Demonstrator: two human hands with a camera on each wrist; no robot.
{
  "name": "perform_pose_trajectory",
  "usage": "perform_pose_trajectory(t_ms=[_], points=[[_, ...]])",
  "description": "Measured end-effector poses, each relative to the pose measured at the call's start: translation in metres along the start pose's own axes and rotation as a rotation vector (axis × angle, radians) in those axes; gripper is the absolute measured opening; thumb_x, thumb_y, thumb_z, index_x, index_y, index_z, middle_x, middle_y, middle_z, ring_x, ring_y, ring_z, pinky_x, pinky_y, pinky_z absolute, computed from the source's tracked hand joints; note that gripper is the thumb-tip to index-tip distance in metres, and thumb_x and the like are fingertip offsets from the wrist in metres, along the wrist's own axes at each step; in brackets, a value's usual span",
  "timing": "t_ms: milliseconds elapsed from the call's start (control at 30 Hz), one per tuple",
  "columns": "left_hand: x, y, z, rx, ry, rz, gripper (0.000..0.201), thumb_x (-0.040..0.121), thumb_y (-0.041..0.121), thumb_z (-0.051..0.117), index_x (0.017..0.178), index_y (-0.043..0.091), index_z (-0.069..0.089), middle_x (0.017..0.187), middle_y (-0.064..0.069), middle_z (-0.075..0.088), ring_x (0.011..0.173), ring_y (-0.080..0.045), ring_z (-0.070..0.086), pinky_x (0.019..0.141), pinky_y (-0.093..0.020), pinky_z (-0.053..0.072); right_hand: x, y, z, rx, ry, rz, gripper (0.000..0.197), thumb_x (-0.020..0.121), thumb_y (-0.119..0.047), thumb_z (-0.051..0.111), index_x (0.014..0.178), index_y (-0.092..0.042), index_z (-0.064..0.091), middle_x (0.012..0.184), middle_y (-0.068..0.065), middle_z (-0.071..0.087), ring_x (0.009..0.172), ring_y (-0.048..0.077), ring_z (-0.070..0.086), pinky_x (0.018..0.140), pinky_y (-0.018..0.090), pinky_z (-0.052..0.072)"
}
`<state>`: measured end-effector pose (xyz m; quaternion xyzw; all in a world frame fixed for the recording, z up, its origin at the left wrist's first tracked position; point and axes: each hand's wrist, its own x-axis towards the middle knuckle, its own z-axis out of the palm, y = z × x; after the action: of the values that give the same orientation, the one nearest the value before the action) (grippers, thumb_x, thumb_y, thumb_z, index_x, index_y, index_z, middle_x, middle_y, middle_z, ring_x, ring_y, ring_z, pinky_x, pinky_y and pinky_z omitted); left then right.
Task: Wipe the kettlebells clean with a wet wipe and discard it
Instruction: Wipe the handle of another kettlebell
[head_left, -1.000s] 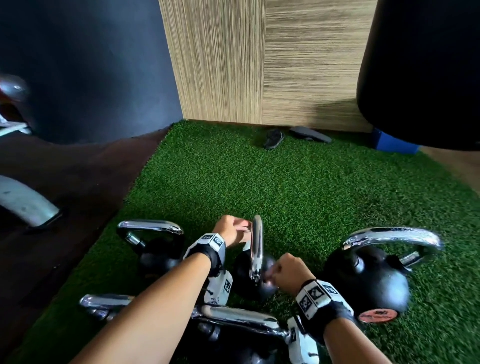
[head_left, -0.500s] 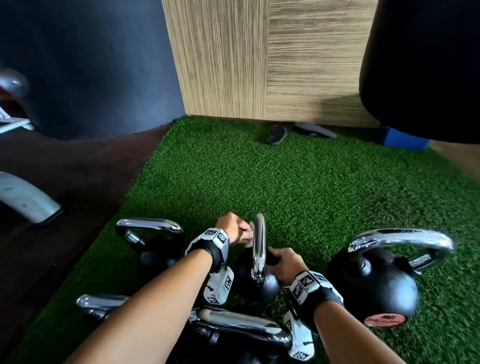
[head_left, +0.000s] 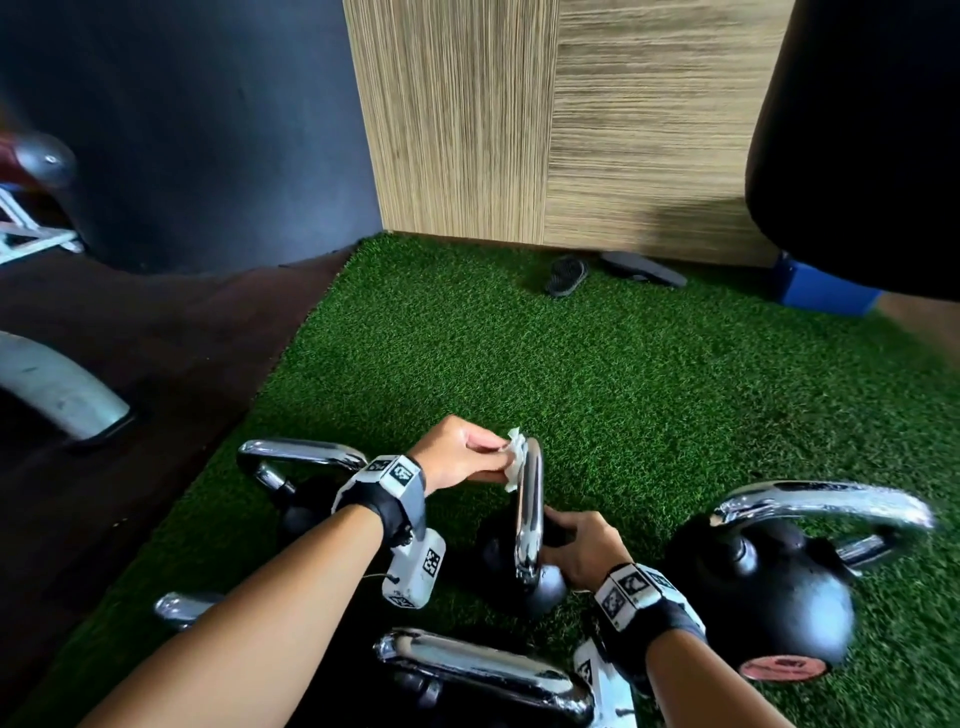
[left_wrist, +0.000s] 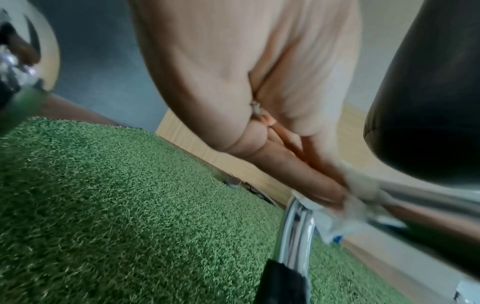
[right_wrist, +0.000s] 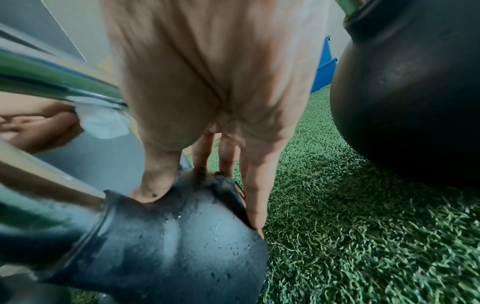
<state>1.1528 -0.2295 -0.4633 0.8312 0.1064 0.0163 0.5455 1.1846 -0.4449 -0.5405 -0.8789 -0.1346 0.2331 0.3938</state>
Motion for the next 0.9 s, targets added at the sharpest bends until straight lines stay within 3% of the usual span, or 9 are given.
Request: perform_pose_trajectory(t_ms=[100, 267, 400, 533, 667, 800, 900], points=[[-0.002, 0.006, -0.004, -0.102, -0.109, -0.019, 0.018, 0.080, 0.002, 0.081, 0.095, 0.011, 0.078, 0.090, -0.003, 0.080, 0.082, -0.014, 0.076, 0.076, -0.024, 0.062, 0.001, 0.001, -0.002, -0.004, -0.009, 0.004, 0.066, 0.062, -0.044, 0.089, 0.123, -0.034, 0.066, 0.098, -0.012, 0.073, 0.087, 0.000, 0.065, 0.075, 0.011, 0.044], [-0.012, 0.013, -0.009, -0.041, -0.354, -0.038, 0.019, 0.081, -0.008, 0.077, 0.081, 0.012, 0.073, 0.077, -0.004, 0.077, 0.070, -0.015, 0.073, 0.071, -0.026, 0.063, 0.004, 0.004, -0.002, 0.003, -0.016, -0.013, 0.066, 0.060, -0.044, 0.090, 0.122, -0.032, 0.068, 0.100, -0.011, 0.075, 0.089, 0.001, 0.067, 0.074, 0.011, 0.046], [-0.020, 0.013, -0.010, 0.002, -0.367, -0.011, 0.022, 0.078, -0.006, 0.080, 0.076, 0.014, 0.073, 0.079, -0.007, 0.077, 0.071, -0.019, 0.073, 0.074, -0.031, 0.064, 0.007, 0.006, -0.001, 0.022, -0.025, -0.007, 0.067, 0.058, -0.042, 0.091, 0.120, -0.032, 0.069, 0.099, -0.011, 0.075, 0.090, 0.004, 0.069, 0.082, 0.019, 0.053], [-0.031, 0.015, -0.010, 0.085, -0.453, 0.042, 0.021, 0.072, 0.006, 0.089, 0.073, 0.024, 0.077, 0.079, -0.002, 0.078, 0.069, -0.011, 0.073, 0.065, -0.022, 0.059, 0.007, 0.007, -0.002, 0.025, -0.022, -0.001, 0.063, 0.058, -0.041, 0.092, 0.117, -0.034, 0.071, 0.097, -0.011, 0.075, 0.089, 0.005, 0.069, 0.086, 0.021, 0.054], [-0.044, 0.013, -0.005, 0.231, -0.441, 0.080, 0.027, 0.066, 0.014, 0.094, 0.068, 0.034, 0.076, 0.074, 0.010, 0.076, 0.065, 0.000, 0.065, 0.063, -0.017, 0.050, 0.005, 0.005, -0.004, 0.001, -0.003, -0.011, 0.057, 0.060, -0.044, 0.090, 0.114, -0.039, 0.070, 0.086, -0.016, 0.072, 0.074, -0.004, 0.065, 0.066, 0.008, 0.048], [-0.055, 0.003, 0.002, 0.298, -0.384, 0.104, 0.029, 0.064, 0.020, 0.095, 0.066, 0.041, 0.075, 0.069, 0.019, 0.073, 0.060, 0.009, 0.060, 0.058, -0.008, 0.042, 0.004, 0.005, -0.003, 0.003, 0.007, -0.001, 0.058, 0.060, -0.045, 0.089, 0.115, -0.041, 0.070, 0.094, -0.011, 0.074, 0.084, 0.005, 0.068, 0.076, 0.019, 0.052], [-0.059, -0.003, 0.005, 0.297, -0.366, 0.083, 0.029, 0.066, 0.019, 0.093, 0.067, 0.043, 0.075, 0.070, 0.019, 0.074, 0.061, 0.008, 0.062, 0.060, -0.009, 0.043, 0.005, 0.006, -0.001, 0.025, 0.017, 0.008, 0.061, 0.057, -0.044, 0.091, 0.114, -0.039, 0.070, 0.094, -0.011, 0.075, 0.085, 0.006, 0.069, 0.082, 0.022, 0.054]])
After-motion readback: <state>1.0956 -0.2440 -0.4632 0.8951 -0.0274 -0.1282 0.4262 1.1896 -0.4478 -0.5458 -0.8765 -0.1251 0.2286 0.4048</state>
